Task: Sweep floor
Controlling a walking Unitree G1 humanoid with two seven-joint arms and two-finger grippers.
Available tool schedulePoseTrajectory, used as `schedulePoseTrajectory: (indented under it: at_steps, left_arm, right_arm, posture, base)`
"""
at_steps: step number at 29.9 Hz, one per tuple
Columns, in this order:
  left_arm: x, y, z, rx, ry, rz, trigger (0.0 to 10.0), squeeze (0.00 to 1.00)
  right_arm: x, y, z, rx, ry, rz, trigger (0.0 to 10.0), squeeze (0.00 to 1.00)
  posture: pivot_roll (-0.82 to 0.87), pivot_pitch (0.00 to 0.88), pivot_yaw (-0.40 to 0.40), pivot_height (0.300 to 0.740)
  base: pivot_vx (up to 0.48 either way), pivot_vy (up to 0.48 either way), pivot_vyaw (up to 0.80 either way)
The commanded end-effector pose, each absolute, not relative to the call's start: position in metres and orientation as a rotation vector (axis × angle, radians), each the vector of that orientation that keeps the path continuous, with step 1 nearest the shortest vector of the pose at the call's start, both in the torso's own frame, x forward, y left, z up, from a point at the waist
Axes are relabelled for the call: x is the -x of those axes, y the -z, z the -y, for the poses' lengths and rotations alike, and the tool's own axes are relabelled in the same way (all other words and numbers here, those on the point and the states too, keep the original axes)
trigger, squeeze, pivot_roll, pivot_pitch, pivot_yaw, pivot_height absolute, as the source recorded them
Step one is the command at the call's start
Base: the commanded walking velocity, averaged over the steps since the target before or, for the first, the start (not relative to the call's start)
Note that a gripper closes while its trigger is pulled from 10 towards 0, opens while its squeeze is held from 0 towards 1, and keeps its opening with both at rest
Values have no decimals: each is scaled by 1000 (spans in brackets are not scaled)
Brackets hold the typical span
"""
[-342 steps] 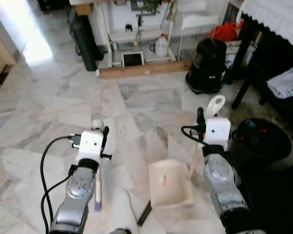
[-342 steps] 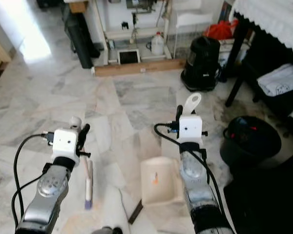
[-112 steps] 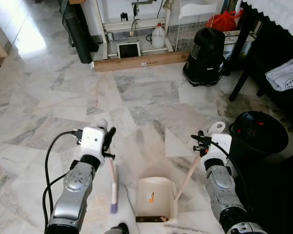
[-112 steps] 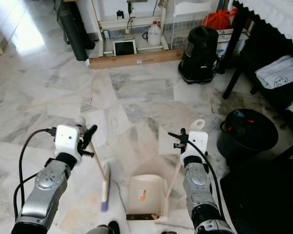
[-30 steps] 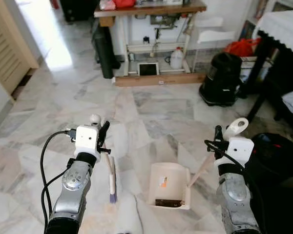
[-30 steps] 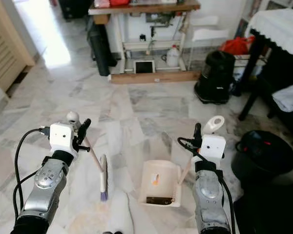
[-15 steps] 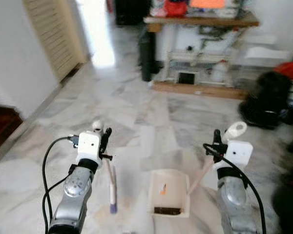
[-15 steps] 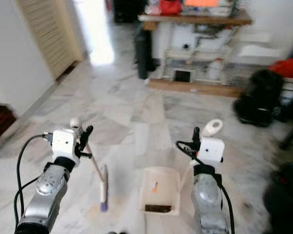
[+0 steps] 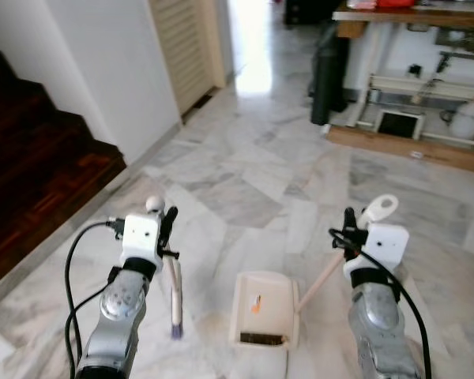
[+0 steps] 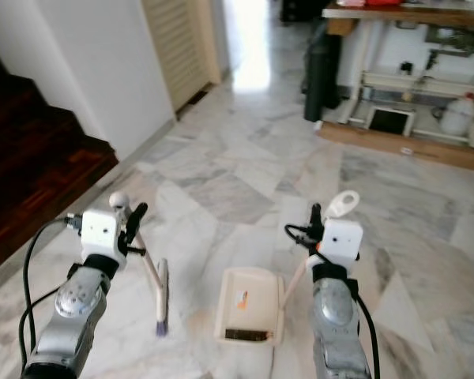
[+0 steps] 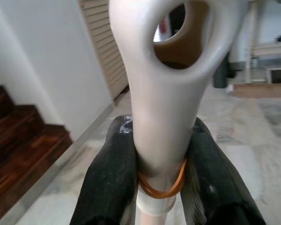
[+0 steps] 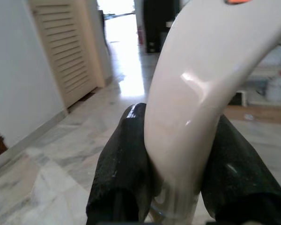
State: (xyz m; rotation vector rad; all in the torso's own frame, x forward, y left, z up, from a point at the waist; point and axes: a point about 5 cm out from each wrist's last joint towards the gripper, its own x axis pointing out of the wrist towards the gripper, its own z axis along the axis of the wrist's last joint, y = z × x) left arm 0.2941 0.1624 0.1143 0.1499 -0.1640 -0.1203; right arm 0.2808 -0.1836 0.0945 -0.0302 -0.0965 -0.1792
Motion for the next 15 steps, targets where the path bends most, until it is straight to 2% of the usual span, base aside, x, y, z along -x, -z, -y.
schedulePoseTrajectory:
  at_steps: [1, 12, 15]
  left_arm:
    - [-294, -123, -170, -176, 82, 202, 10000, 0]
    - [-292, -121, -171, -169, 62, 192, 10000, 0]
    - [-292, -121, -171, -167, 57, 187, 10000, 0]
  right_arm:
    - [-286, -109, 174, 13, 145, 155, 10000, 0]
    - [-290, -110, 171, 12, 125, 145, 10000, 0]
    - [-290, -109, 170, 10, 123, 140, 10000, 0]
  posture:
    - [34, 37, 74, 740]
    - [39, 27, 55, 740]
    - [39, 27, 55, 740]
  base:
    - [0, 0, 800]
    - [0, 0, 800]
    - [0, 0, 296]
